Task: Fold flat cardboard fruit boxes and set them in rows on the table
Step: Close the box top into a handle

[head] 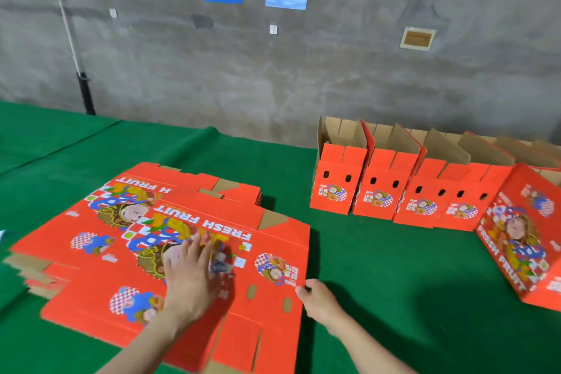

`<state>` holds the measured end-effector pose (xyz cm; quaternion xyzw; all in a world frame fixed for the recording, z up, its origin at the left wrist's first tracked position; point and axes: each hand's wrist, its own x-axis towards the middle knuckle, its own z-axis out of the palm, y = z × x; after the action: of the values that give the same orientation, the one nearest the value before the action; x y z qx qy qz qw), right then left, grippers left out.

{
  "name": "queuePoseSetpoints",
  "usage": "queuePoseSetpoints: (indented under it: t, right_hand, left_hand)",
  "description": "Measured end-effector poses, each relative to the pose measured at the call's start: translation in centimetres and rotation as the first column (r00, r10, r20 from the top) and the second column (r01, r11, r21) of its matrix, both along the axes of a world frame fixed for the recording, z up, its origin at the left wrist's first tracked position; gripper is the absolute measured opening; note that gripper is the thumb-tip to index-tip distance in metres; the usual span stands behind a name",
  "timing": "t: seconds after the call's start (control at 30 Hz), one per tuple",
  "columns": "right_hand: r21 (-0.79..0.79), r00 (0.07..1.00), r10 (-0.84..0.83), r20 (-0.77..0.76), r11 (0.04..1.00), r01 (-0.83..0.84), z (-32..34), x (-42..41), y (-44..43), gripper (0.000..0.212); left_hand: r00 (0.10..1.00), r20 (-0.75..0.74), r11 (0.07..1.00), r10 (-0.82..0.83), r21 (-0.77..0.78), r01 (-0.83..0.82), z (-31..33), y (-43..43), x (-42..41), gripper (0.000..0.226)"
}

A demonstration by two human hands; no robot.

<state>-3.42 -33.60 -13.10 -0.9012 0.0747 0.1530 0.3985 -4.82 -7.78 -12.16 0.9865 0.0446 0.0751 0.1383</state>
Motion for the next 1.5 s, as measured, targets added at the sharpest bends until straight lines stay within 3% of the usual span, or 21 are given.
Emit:
queuePoseSetpoints:
  t: [0.03, 0.1, 0.17, 0.23, 0.37, 0.47, 0.57, 0.63, 0.67, 0.73, 0.8, 0.9, 0.93, 0.97, 1.03, 1.07, 1.13, 1.23, 1.3, 1.4, 1.5]
  right_hand:
    - [0.130, 0.993, -0.101, -0.059, 0.986, 0.108, -0.4, 0.1, 0.5, 0.027]
    - [0.374, 0.913, -0.336, -0.232, 0.836, 0.403, -0.4, 0.2, 1.2, 0.023]
    - [0.478, 0.799, -0.505, -0.326, 0.642, 0.600, 0.1, 0.8, 1.3, 0.023]
    - [0.512, 0.729, -0.599, -0.331, 0.536, 0.672, 1.0, 1.3, 1.3, 0.031]
    - [0.510, 0.715, -0.691, -0.108, 0.579, 0.636, 4.5, 1.9, 0.1, 0.038]
    - [0.603, 0.689, -0.718, 0.096, 0.593, 0.534, 7.5, 1.6, -3.3, 0.035]
    - [0.688, 0.623, -0.742, 0.247, 0.587, 0.426, 10.2, 0.1, -8.9, 0.032]
    - [0.698, 0.585, -0.735, 0.344, 0.617, 0.364, 11.3, -1.7, -12.9, 0.025]
    - [0.692, 0.564, -0.733, 0.381, 0.630, 0.352, 11.4, -2.7, -14.7, 0.025]
    - [0.668, 0.529, -0.734, 0.426, 0.649, 0.363, 11.1, -4.8, -17.7, 0.025]
    - [0.631, 0.521, -0.732, 0.438, 0.664, 0.402, 10.7, -6.5, -19.9, 0.024]
    - [0.419, 0.574, -0.598, 0.560, 0.802, 0.427, 11.1, -8.3, -21.5, 0.011]
    - [0.314, 0.560, -0.544, 0.624, 0.831, 0.458, 11.8, -8.8, -21.6, 0.024]
    - [0.227, 0.515, -0.475, 0.714, 0.852, 0.471, 12.5, -9.2, -21.6, 0.039]
    - [0.086, 0.423, -0.270, 0.865, 0.910, 0.405, 14.4, -9.5, -20.8, 0.044]
    - [0.033, 0.434, -0.191, 0.881, 0.938, 0.346, 15.5, -9.4, -20.2, 0.041]
    - [-0.021, 0.545, -0.112, 0.831, 0.973, 0.231, 17.1, -8.5, -19.4, 0.043]
    - [0.065, 0.728, -0.170, 0.664, 0.983, 0.170, 18.9, -6.9, -18.9, 0.042]
    - [0.101, 0.797, -0.175, 0.578, 0.984, 0.143, 19.5, -6.4, -19.4, 0.031]
    - [-0.085, 0.884, -0.025, 0.467, 0.994, 0.073, 19.9, -6.5, -20.6, 0.024]
    - [-0.002, 0.931, 0.091, 0.353, 0.995, -0.097, 20.4, -7.2, -21.0, 0.029]
  left_hand:
    - [0.998, -0.069, 0.998, -0.004, 0.068, 0.009, -0.5, 0.1, 0.2, 0.070]
    - [0.984, -0.173, 0.988, -0.047, 0.140, 0.072, -1.9, -0.1, -0.2, 0.068]
    - [0.986, -0.154, 0.992, -0.067, 0.100, 0.083, -2.6, -0.1, -0.4, 0.068]
    - [0.995, -0.078, 0.997, -0.070, 0.032, 0.072, -1.7, 0.0, -0.3, 0.066]
    - [0.988, 0.139, 0.975, 0.062, -0.218, -0.031, 2.9, -0.6, 0.8, 0.067]
    - [0.948, 0.252, 0.941, 0.196, -0.319, -0.110, 6.8, 0.0, 2.0, 0.067]
    - [0.883, 0.383, 0.893, 0.270, -0.443, -0.081, 10.7, 0.6, 3.2, 0.068]
    - [0.886, 0.386, 0.783, 0.257, -0.620, 0.043, 13.2, 0.1, 3.7, 0.055]
    - [0.907, 0.362, 0.657, 0.214, -0.741, 0.140, 14.4, -0.7, 3.6, 0.041]
    - [0.954, 0.294, 0.283, 0.059, -0.921, 0.266, 15.9, -3.0, 3.3, 0.014]
    - [0.959, 0.278, 0.043, -0.054, -0.959, 0.280, 16.1, -5.2, 2.9, 0.018]
    - [0.934, 0.347, -0.046, -0.086, -0.938, 0.344, 15.4, -8.0, 2.1, 0.022]
    - [0.924, 0.370, -0.057, -0.091, -0.929, 0.366, 15.3, -8.9, 1.7, 0.023]
    - [0.915, 0.392, -0.052, -0.096, -0.920, 0.389, 15.0, -9.7, 1.4, 0.025]
    - [0.892, 0.436, -0.058, -0.120, -0.900, 0.432, 14.7, -11.0, 0.8, 0.027]
    - [0.881, 0.453, -0.078, -0.135, -0.892, 0.446, 14.7, -11.6, 0.5, 0.025]
    - [0.863, 0.477, -0.129, -0.168, -0.878, 0.460, 14.8, -12.4, -0.1, 0.020]
    - [0.851, 0.490, -0.194, -0.189, -0.868, 0.457, 14.9, -13.5, -0.7, 0.021]
    - [0.854, 0.491, -0.192, -0.173, -0.867, 0.460, 14.9, -14.0, -1.1, 0.020]
    - [0.863, 0.492, -0.157, -0.117, -0.867, 0.473, 14.4, -14.3, -1.5, 0.018]
    - [0.874, 0.478, -0.117, -0.092, -0.877, 0.467, 14.3, -14.5, -1.6, 0.014]
